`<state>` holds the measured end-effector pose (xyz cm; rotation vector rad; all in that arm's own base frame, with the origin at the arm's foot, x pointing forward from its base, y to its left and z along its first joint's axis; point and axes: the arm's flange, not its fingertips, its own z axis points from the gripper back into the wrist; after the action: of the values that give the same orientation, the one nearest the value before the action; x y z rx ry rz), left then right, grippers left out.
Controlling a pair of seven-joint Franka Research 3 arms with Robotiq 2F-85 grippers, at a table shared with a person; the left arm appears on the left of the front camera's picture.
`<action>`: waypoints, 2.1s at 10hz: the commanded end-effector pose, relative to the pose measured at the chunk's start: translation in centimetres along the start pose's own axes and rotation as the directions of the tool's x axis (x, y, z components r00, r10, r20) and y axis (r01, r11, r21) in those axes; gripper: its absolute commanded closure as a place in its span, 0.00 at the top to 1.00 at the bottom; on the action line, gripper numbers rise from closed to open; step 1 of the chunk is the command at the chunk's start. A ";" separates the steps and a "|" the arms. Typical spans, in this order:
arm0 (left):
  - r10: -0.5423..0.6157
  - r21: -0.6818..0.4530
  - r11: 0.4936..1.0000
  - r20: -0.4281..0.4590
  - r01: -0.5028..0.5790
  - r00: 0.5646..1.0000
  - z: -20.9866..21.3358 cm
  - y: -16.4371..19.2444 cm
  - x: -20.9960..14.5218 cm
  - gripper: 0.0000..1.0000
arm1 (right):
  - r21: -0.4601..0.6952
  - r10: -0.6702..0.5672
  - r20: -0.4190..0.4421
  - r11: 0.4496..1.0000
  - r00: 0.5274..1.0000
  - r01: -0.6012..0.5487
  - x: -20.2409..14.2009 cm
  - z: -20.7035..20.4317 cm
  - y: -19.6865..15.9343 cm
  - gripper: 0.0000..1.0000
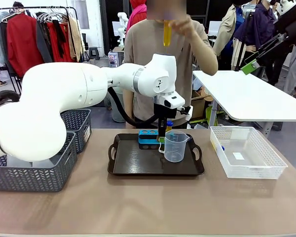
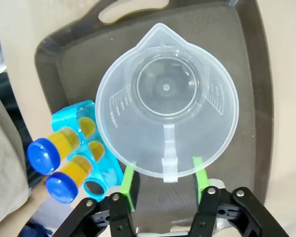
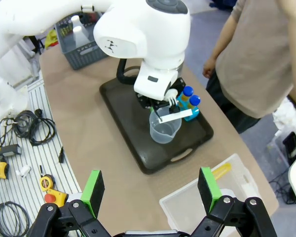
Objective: Prepare the laboratory tools.
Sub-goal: Pick up one Small flask and place it on the Handle tray.
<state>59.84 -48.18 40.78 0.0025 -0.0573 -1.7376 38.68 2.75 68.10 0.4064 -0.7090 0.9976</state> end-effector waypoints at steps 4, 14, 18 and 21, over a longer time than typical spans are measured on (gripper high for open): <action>0.012 0.031 0.999 0.014 -0.013 1.000 3.4 -2.9 -1.6 1.00 | 0.015 0.015 0.026 1.000 1.000 -0.015 0.1 0.0 -0.1 1.00; 0.610 0.199 0.773 0.026 -0.602 0.792 19.8 -16.1 -12.9 1.00 | 0.015 0.015 0.026 1.000 1.000 -0.015 0.1 0.0 -0.1 1.00; 0.893 0.161 0.397 0.162 -0.904 0.421 22.0 -22.7 -20.7 1.00 | 0.015 0.015 0.026 1.000 1.000 -0.015 0.1 0.0 -0.1 1.00; 0.956 0.169 0.218 0.159 -0.961 0.245 21.3 -24.9 -27.2 1.00 | 0.015 0.015 0.026 1.000 1.000 -0.015 0.1 0.0 -0.1 1.00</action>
<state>39.75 -17.41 61.30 0.0940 -0.2017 -0.4416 38.68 2.71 68.10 0.4057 -0.7087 0.9963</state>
